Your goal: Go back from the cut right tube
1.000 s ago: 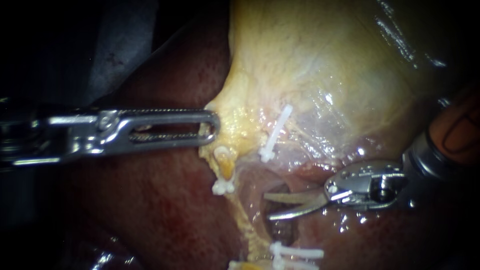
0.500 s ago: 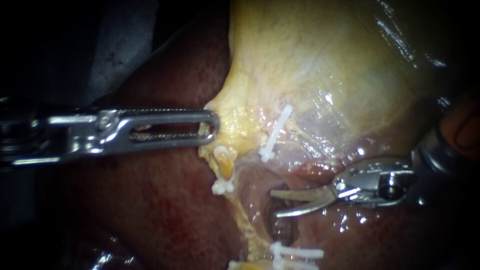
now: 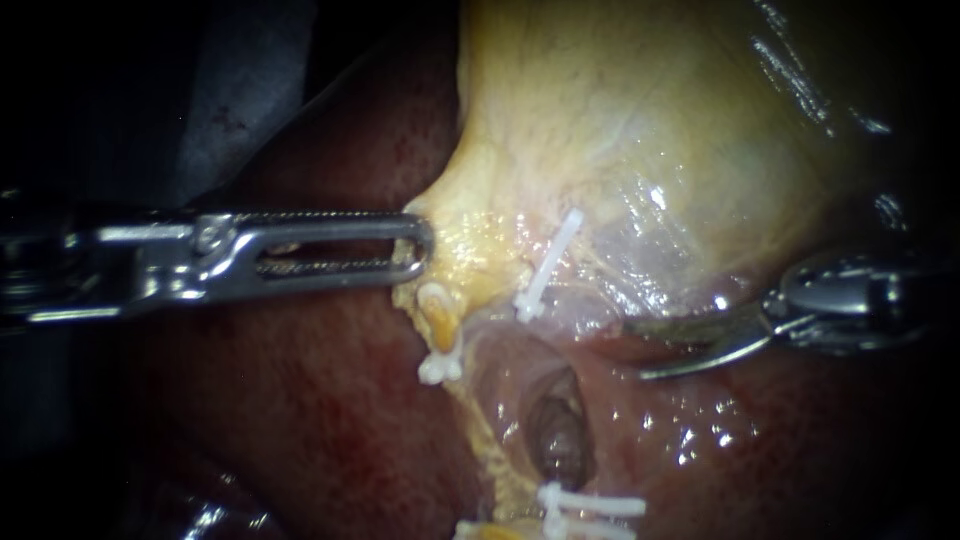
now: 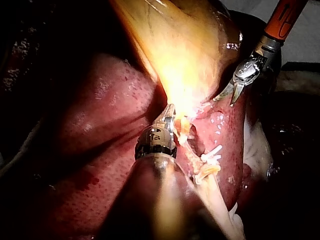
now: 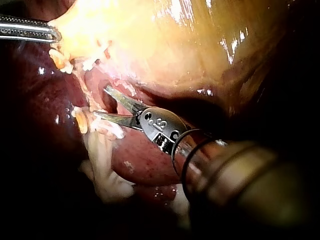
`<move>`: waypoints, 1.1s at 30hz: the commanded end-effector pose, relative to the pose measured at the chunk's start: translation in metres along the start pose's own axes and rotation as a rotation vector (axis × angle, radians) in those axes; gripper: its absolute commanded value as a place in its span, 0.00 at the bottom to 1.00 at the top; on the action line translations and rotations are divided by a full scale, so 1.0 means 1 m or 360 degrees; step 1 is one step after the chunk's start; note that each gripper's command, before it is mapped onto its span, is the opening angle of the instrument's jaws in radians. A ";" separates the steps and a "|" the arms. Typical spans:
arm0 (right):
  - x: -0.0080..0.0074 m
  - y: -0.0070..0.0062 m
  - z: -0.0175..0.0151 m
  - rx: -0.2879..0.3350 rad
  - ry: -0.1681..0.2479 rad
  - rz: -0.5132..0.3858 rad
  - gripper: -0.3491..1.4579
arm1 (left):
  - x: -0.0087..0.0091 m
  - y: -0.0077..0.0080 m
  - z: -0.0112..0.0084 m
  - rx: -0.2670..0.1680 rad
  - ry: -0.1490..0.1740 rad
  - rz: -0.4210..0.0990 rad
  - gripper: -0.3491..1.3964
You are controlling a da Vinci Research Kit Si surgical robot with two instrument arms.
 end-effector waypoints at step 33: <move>0.0012 0.0002 -0.0012 -0.0024 0.0046 -0.0069 0.56 | 0.0046 -0.0009 0.0067 0.0030 0.0024 0.0043 0.00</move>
